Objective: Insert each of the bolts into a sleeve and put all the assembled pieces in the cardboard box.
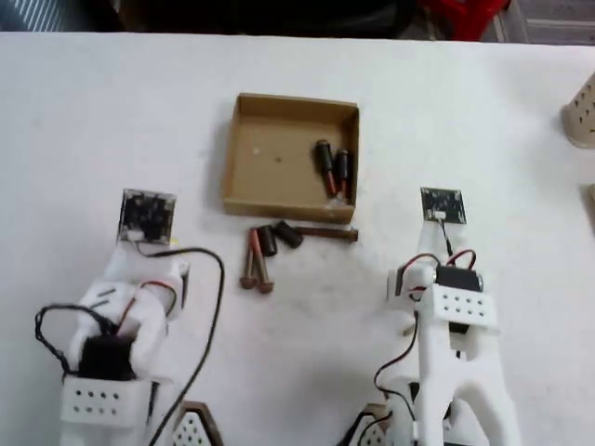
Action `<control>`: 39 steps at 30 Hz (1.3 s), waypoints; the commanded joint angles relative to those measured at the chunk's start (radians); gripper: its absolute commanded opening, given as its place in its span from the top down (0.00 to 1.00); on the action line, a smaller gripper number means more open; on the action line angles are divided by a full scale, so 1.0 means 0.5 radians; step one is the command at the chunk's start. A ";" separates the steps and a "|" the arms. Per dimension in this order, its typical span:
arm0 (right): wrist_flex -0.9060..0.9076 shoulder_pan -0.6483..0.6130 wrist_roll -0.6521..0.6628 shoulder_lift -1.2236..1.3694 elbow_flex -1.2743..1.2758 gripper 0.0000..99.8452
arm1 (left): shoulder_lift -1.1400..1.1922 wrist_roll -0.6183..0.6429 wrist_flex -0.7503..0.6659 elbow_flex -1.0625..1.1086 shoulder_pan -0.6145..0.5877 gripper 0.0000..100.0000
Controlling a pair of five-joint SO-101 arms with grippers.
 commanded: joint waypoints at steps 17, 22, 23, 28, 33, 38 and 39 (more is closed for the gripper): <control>-0.183 0.020 0.031 -0.057 0.077 0.98 | 2.070 0.522 -0.755 -0.835 0.747 0.95; -0.183 0.017 0.031 -0.057 0.080 0.98 | 2.380 0.528 -0.755 -1.065 0.756 0.95; -0.183 0.017 0.031 -0.057 0.080 0.98 | 2.429 0.528 -0.755 -1.089 0.760 0.95; -0.183 0.017 0.031 -0.057 0.080 0.98 | 2.564 0.534 -0.749 -1.145 0.763 0.95; -0.183 0.017 0.031 -0.057 0.080 0.98 | 2.564 0.721 -0.746 -1.145 0.747 0.91; -0.183 0.017 0.031 -0.057 0.080 0.98 | 2.576 0.727 -0.715 -1.129 0.760 0.78; -0.183 0.017 0.031 -0.057 0.080 0.98 | 2.576 0.727 -0.706 -1.129 0.760 0.77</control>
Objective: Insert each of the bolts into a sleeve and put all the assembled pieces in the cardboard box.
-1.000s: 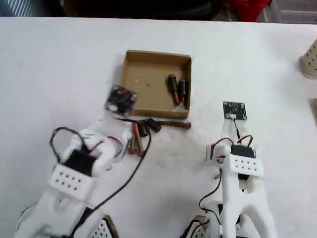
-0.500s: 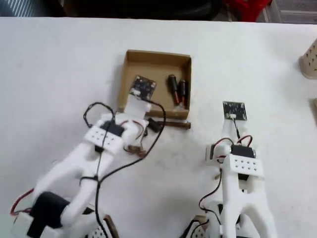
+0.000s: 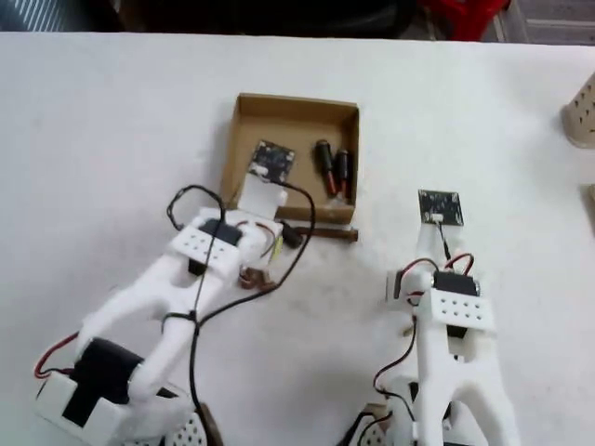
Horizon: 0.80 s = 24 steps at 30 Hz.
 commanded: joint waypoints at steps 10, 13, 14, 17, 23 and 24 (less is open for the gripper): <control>-0.032 0.017 0.031 -0.057 -0.009 0.98 | 0.183 0.028 0.012 -0.144 0.008 0.82; -0.032 0.017 0.031 -0.057 -0.009 0.98 | 0.272 0.028 0.196 -0.285 -0.008 0.84; -0.032 0.017 0.031 -0.057 -0.009 0.98 | 0.299 0.028 0.249 -0.316 -0.014 0.84; -0.032 0.017 0.031 -0.057 -0.009 0.98 | 0.330 0.021 0.371 -0.350 -0.044 0.84; -0.032 0.017 0.031 -0.057 -0.009 0.98 | 0.330 0.012 0.393 -0.338 -0.143 0.84; -0.032 0.017 0.031 -0.057 -0.009 0.98 | 0.330 0.012 0.414 -0.338 -0.167 0.84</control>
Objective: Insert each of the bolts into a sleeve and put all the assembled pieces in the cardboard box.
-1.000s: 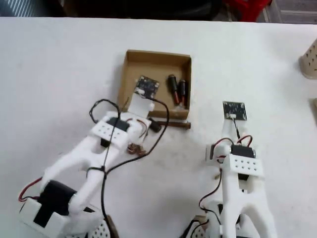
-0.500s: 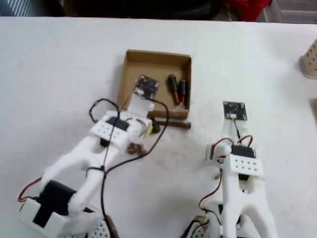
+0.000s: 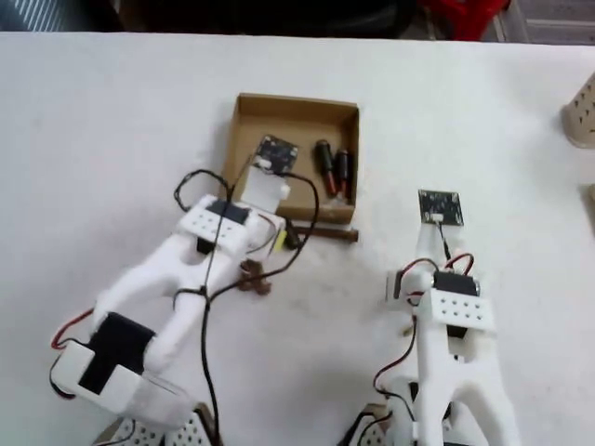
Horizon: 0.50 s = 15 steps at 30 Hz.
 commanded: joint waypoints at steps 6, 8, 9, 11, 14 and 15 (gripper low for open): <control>-0.032 0.017 0.031 -0.057 -0.009 0.98 | 0.008 0.012 0.178 -0.006 -0.321 0.84; -0.032 0.017 0.031 -0.057 -0.009 0.98 | 0.008 0.009 0.196 -0.006 -0.404 0.84; -0.032 0.017 0.031 -0.057 -0.009 0.98 | 0.008 0.006 0.199 -0.003 -0.453 0.84; -0.032 0.017 0.031 -0.057 -0.009 0.98 | 0.008 -0.071 0.221 -0.003 -0.548 0.84; -0.032 0.017 0.031 -0.057 -0.009 0.98 | -0.002 -0.157 0.221 -0.012 -0.686 0.85; -0.032 0.017 0.031 -0.057 -0.009 0.98 | -0.020 -0.160 0.221 -0.012 -0.729 0.84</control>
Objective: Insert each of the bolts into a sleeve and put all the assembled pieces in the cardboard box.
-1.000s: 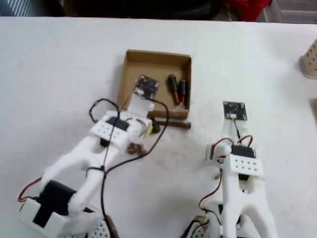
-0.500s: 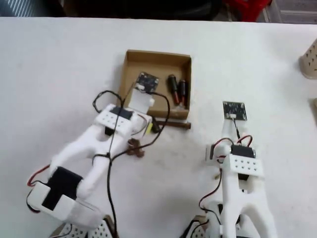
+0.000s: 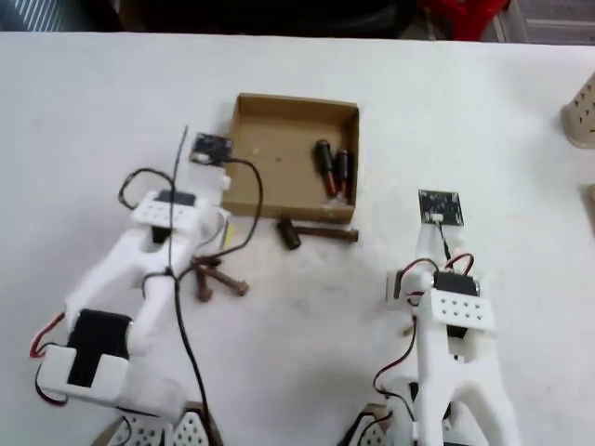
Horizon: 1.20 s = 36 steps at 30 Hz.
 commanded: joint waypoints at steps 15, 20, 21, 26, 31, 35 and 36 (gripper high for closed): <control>-0.032 0.017 0.031 -0.057 -0.006 0.98 | -1.030 -0.810 0.589 0.163 -0.060 0.84; -0.149 0.014 0.031 -0.057 0.058 0.98 | -1.097 -1.430 0.420 0.454 0.170 0.84; -0.183 0.014 0.031 -0.057 0.074 0.98 | -1.100 -1.574 0.399 0.476 0.186 0.84; -0.201 0.011 0.031 -0.057 0.086 0.98 | -1.088 -2.044 0.384 0.476 0.152 0.80; -0.204 -0.038 0.031 -0.057 0.089 0.98 | -1.085 -2.332 0.304 0.479 0.161 0.74; -0.204 -0.041 0.031 -0.057 0.089 0.98 | -1.082 -2.449 0.239 0.488 0.232 0.74; -0.204 -0.041 0.031 -0.057 0.089 0.98 | -1.082 -2.458 0.239 0.488 0.265 0.74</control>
